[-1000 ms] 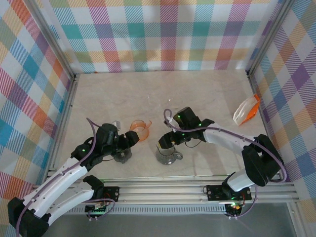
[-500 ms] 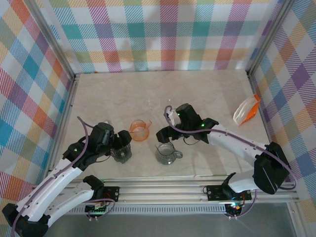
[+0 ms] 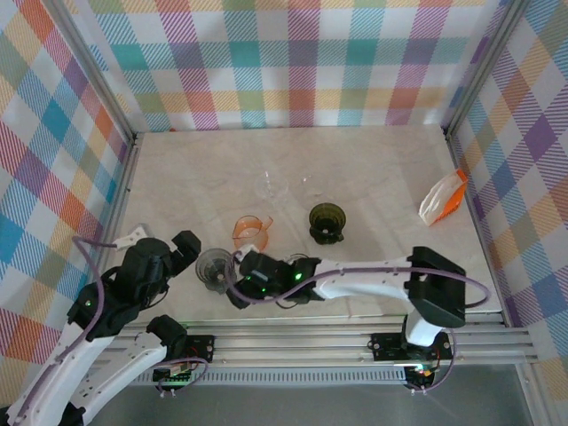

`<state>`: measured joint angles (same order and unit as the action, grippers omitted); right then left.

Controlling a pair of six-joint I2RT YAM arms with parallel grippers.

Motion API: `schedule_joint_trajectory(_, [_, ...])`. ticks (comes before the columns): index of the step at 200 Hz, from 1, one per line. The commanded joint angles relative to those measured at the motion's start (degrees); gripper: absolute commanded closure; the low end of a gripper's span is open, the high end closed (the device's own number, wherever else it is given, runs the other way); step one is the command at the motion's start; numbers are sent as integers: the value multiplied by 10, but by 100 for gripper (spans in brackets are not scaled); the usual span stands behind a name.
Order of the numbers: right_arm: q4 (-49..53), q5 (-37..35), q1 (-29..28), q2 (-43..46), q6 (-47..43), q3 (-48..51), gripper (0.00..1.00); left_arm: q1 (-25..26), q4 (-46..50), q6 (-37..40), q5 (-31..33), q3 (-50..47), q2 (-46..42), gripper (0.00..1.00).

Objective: Place the coffee filter in the dripper

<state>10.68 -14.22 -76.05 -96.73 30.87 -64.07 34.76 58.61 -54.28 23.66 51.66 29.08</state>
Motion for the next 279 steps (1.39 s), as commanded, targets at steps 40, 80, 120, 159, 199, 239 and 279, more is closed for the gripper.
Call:
schedule_joint_trajectory(40, [-93,-103,-59,-97,41,-49,15,3,-1,-16,19,4,-40,0])
schedule_joint_trajectory(80, [-108,-128,-60,-138,36,-72,16,3,-6,-25,4,-9,-40,0])
schedule_joint_trajectory(120, [-106,-152,-60,-168,15,-100,21,4,-8,-30,-4,-17,-42,0])
schedule_joint_trajectory(159, [-94,-187,-59,-190,2,-123,32,4,-5,-35,-2,-22,-47,0])
schedule_joint_trajectory(199, [-94,-202,-59,-201,-13,-130,51,4,-4,-39,-7,-28,-47,0])
schedule_joint_trajectory(239, [-97,-210,-59,-203,-23,-125,69,4,-8,-41,-12,-34,-47,0])
schedule_joint_trajectory(279, [-143,-200,-59,-181,-66,-98,85,4,-15,-38,-20,-36,-46,0])
